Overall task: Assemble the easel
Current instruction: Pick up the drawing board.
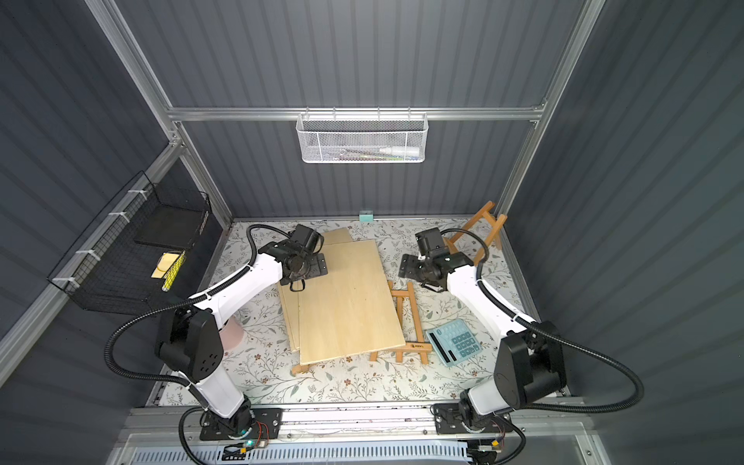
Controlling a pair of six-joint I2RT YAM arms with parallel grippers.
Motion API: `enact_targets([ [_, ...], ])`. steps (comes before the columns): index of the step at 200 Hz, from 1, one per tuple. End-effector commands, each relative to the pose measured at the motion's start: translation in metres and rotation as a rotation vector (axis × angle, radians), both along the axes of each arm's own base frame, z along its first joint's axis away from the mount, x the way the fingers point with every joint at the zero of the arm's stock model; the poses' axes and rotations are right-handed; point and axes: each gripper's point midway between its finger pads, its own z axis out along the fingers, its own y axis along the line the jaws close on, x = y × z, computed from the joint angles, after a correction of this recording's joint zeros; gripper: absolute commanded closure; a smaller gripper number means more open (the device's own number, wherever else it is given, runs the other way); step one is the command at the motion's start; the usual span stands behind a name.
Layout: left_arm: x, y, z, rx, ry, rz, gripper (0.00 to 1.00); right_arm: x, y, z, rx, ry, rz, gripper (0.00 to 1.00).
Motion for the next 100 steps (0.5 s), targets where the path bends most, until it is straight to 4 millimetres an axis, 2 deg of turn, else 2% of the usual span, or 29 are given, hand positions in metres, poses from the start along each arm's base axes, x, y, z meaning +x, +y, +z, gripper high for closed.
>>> enact_targets([
  [1, -0.032, 0.017, -0.011, 0.058, 0.102, -0.012, 0.00, -0.028, 0.045, -0.010, 0.150, 0.087, 0.230, 0.17],
  [30, -0.045, 0.028, -0.027, 0.080, 0.165, -0.004, 0.01, -0.050, 0.054, -0.037, 0.191, 0.208, 0.302, 0.17],
  [47, -0.047, 0.028, -0.031, 0.072, 0.174, -0.011, 0.01, -0.056, 0.055, -0.049, 0.204, 0.247, 0.315, 0.17],
  [100, -0.045, 0.019, -0.051, 0.039, 0.195, -0.032, 0.01, -0.062, 0.063, -0.078, 0.275, 0.333, 0.336, 0.18],
])
